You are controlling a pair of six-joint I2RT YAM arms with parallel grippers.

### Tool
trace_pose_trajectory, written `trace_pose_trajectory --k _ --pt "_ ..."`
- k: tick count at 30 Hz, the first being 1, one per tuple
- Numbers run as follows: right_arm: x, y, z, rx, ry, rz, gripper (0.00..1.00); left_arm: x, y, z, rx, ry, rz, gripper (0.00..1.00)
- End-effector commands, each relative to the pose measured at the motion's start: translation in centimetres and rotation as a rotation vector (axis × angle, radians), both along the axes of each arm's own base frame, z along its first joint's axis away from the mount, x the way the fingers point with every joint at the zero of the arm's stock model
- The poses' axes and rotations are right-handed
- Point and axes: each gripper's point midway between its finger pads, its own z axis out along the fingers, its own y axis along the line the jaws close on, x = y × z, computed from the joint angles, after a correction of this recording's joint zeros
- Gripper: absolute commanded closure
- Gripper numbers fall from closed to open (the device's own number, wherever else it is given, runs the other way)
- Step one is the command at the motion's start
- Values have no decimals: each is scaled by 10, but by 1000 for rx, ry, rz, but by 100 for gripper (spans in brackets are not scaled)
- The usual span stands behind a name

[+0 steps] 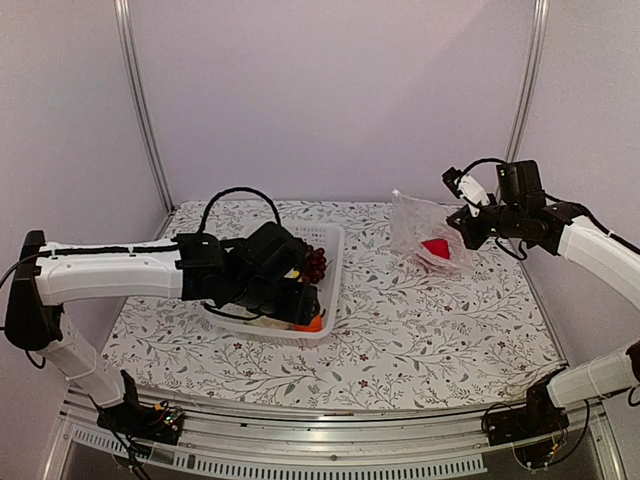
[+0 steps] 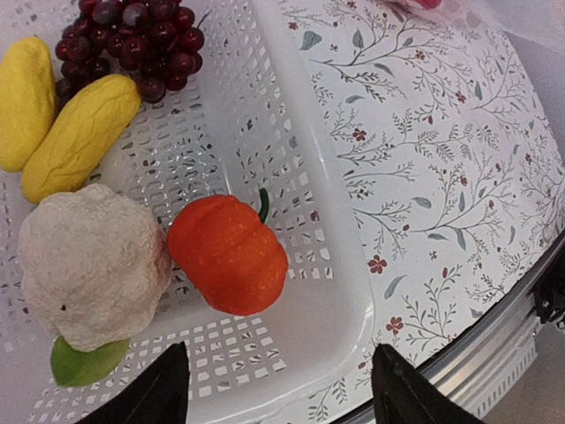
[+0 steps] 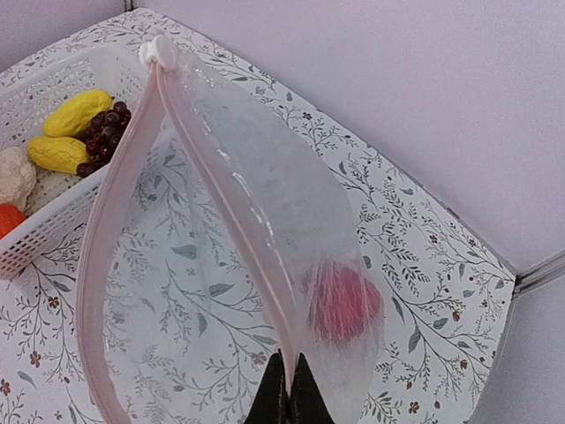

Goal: Place the food in the zip-top bag and seal the zipper
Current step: Adjust the zipper food storage bag at the center of the board, then pick up the fake vegetable from the bin.

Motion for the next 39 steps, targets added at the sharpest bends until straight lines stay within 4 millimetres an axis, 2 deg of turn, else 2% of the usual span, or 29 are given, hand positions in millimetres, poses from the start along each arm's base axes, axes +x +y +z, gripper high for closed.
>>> trace_pose_trajectory --k 1,5,9,13,18,22,25,27,32,36,39 --pt "-18 27 -8 15 6 113 100 0 5 -21 8 131 74 30" --pt "-23 30 -5 26 0 127 100 7 1 -37 4 179 92 30" --pt "-27 30 -6 35 -4 137 100 24 5 -58 20 197 152 35" --pt "-28 30 -10 35 0 140 100 37 -5 -74 -20 217 157 37" --pt "-30 31 -11 39 3 146 100 47 -22 -96 31 255 125 37" --pt "-31 29 -11 34 0 142 100 50 -22 -100 79 258 119 56" --pt "-32 27 -10 24 -10 138 100 53 -15 -85 84 221 128 65" --pt "-33 25 -9 18 -12 136 100 55 -6 -71 100 186 136 67" --pt "-33 24 -7 7 -14 134 100 61 7 -17 53 68 147 72" --pt "-34 26 -5 15 -5 144 100 60 -11 44 -85 -56 65 75" --pt "-35 29 -6 19 15 152 100 52 -44 94 -230 -169 -54 76"
